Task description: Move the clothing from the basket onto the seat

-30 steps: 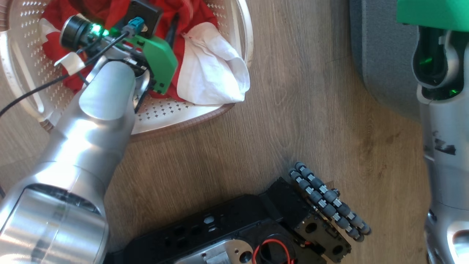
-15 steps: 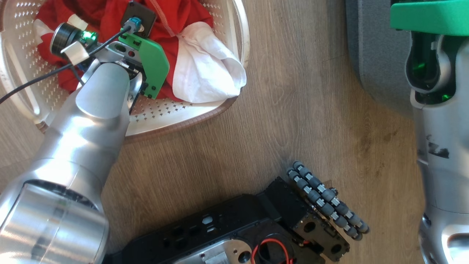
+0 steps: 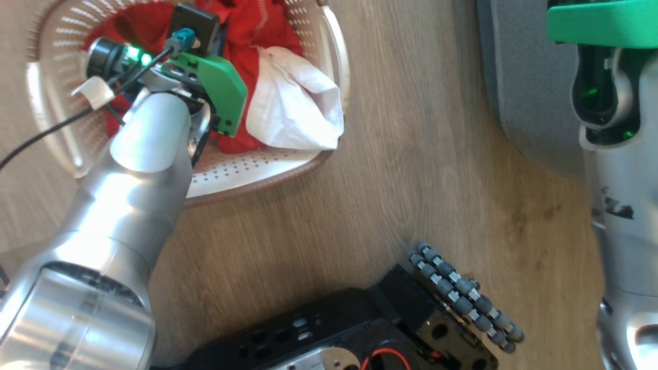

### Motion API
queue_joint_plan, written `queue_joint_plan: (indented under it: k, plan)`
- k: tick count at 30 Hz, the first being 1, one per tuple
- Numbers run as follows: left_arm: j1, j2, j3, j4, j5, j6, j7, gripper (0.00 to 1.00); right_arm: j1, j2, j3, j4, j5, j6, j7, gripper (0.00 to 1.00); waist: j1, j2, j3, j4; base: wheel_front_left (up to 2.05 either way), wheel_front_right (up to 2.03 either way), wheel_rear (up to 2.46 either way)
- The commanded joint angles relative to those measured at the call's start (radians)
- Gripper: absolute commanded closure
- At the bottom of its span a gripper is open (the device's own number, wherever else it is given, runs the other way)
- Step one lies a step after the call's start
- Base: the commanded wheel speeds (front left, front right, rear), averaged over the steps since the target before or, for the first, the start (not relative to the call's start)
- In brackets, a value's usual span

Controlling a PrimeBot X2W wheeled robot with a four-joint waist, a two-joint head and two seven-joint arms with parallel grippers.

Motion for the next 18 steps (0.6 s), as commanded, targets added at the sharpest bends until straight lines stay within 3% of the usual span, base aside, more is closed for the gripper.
queue_joint_plan:
  k: [1,9,18]
  plan:
    - [0.029,0.006,0.008,-0.04,-0.016,-0.002,-0.014,1.0,0.039,-0.013,0.005,-0.02,-0.003,0.007,-0.005,0.0,0.0,-0.0001,-0.042,0.031,0.0,0.0,0.0]
    - [0.081,0.006,-0.014,-0.172,-0.086,0.01,-0.021,1.0,0.067,-0.054,0.019,0.013,-0.015,0.007,-0.005,0.0,0.0,-0.0001,-0.168,0.088,0.0,0.0,0.0]
    - [0.152,0.006,0.015,-0.306,-0.094,0.023,-0.021,1.0,0.117,-0.079,0.036,0.063,-0.019,0.007,-0.005,0.0,0.0,-0.0001,-0.321,0.146,0.0,0.0,0.0]
